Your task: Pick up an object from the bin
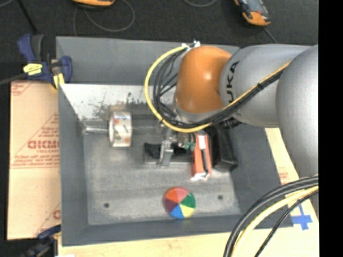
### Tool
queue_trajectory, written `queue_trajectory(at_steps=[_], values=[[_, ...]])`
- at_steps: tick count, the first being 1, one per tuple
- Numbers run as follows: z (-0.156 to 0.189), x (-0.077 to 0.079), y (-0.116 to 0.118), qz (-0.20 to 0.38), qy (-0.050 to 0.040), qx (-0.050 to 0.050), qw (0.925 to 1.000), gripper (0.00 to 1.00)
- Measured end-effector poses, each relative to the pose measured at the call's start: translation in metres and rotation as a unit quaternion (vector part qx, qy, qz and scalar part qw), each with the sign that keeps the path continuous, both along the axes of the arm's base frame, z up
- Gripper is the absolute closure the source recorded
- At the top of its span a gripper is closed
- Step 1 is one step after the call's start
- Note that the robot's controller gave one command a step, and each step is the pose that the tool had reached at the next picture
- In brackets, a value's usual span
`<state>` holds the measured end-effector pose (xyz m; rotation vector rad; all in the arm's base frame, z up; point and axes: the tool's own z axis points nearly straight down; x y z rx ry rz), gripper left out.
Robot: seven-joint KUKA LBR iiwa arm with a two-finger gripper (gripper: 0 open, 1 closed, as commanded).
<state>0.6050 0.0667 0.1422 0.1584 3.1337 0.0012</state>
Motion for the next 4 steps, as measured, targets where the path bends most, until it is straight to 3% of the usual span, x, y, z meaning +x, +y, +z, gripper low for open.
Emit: queue_trajectory(at_steps=[1, 2, 3, 4], values=[[-0.038, -0.003, -0.020, 0.006, -0.0016, -0.001, 1.0000, 0.00], [-0.071, -0.004, -0.042, -0.014, -0.0012, 0.000, 0.9999, 1.00], [-0.071, -0.004, -0.042, -0.014, -0.0012, 0.000, 0.9999, 1.00], [0.131, 0.002, 0.010, -0.015, 0.0046, -0.001, 0.9999, 1.00]])
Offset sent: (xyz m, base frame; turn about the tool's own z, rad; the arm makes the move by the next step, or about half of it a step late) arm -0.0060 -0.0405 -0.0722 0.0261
